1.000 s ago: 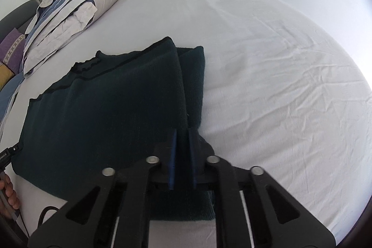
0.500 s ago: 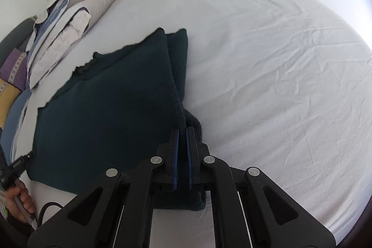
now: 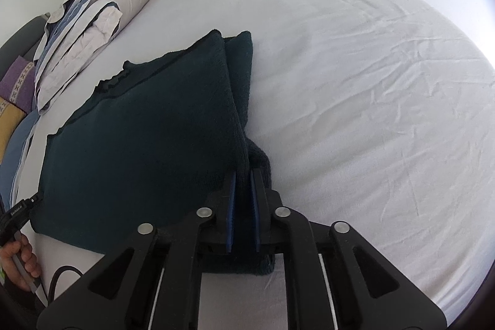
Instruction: Fold small clothes
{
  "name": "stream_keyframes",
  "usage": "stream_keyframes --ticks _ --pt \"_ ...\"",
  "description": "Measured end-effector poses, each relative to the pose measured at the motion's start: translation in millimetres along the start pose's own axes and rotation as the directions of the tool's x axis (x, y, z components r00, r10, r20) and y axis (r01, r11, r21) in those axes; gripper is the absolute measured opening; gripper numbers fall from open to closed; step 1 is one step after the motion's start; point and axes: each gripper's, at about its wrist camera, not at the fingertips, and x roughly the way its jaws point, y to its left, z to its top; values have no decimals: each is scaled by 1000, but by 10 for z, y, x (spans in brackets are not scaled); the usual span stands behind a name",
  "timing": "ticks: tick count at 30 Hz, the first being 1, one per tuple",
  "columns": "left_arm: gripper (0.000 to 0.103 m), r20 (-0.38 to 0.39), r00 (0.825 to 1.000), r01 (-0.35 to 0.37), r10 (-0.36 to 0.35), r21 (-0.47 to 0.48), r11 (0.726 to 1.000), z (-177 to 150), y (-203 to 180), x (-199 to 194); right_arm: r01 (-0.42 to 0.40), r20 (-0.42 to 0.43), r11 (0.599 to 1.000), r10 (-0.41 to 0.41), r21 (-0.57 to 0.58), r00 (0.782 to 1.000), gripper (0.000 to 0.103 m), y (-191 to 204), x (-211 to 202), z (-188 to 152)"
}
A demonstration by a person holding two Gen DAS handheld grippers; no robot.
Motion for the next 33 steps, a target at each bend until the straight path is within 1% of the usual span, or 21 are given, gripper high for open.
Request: stream_keyframes --ticks 1,5,6,7,9,11,12,14,17,19,20,21,24,25,26,27,28,29,30,31,33 --pt "32 0 1000 0 0 1 1000 0 3 2 9 18 1000 -9 4 1000 24 25 -61 -4" --pt "32 -3 1000 2 -1 3 1000 13 5 7 8 101 1000 -5 -29 995 35 235 -354 2" --pt "35 -2 1000 -4 4 4 1000 15 6 -5 25 122 998 -18 -53 992 45 316 -418 15" --pt "38 0 1000 -16 16 3 1000 15 2 -19 67 148 995 -56 -73 987 55 403 -482 31" --pt "45 16 999 -51 51 2 999 14 -17 -91 94 195 992 -77 -81 978 55 513 -602 65" --pt "46 49 995 -93 92 10 996 14 -55 -198 87 216 994 -71 -68 974 55 573 -682 109" --pt "46 71 992 -102 100 19 995 18 -88 -254 46 223 997 -32 -55 974 55 596 -720 125" --pt "46 108 989 -109 102 60 992 40 -217 -333 -115 197 992 121 -43 973 55 684 -687 152" --pt "46 136 984 -135 115 143 981 72 -461 -327 -211 129 973 222 -90 967 55 945 -515 116" --pt "46 138 984 -132 112 148 980 102 -509 -280 -282 93 949 296 -139 951 55 1162 -373 68" --pt "46 127 987 -118 101 138 983 124 -498 -232 -292 81 947 304 -138 949 55 1206 -322 58" --pt "46 116 987 -125 110 132 983 135 -478 -189 -298 62 946 307 -128 950 55 1248 -246 53" --pt "46 76 987 -147 138 117 982 161 -362 -1 -346 5 936 347 -71 938 55 1236 -4 80" --pt "46 56 987 -157 152 116 981 155 -312 73 -325 -1 944 325 -55 946 55 1203 74 89" --pt "51 41 989 -149 146 110 983 138 -248 138 -308 -5 950 308 -48 951 55 1175 150 73" --pt "55 47 990 -135 131 100 986 123 -196 149 -285 -15 958 285 -41 959 55 1112 247 75" --pt "56 53 991 -131 126 94 987 116 -169 138 -256 -21 967 256 -10 967 52 991 341 68" --pt "56 58 990 -132 127 97 987 114 -158 123 -267 -18 964 267 12 964 49 925 377 55" --pt "57 61 990 -137 131 101 985 114 -159 109 -297 -8 954 297 39 955 44 830 401 52" --pt "57 63 989 -142 136 102 985 115 -157 97 -318 4 946 319 67 948 43 752 380 57" --pt "54 70 987 -150 144 86 985 116 -169 36 -308 19 947 308 88 951 43 699 348 55"
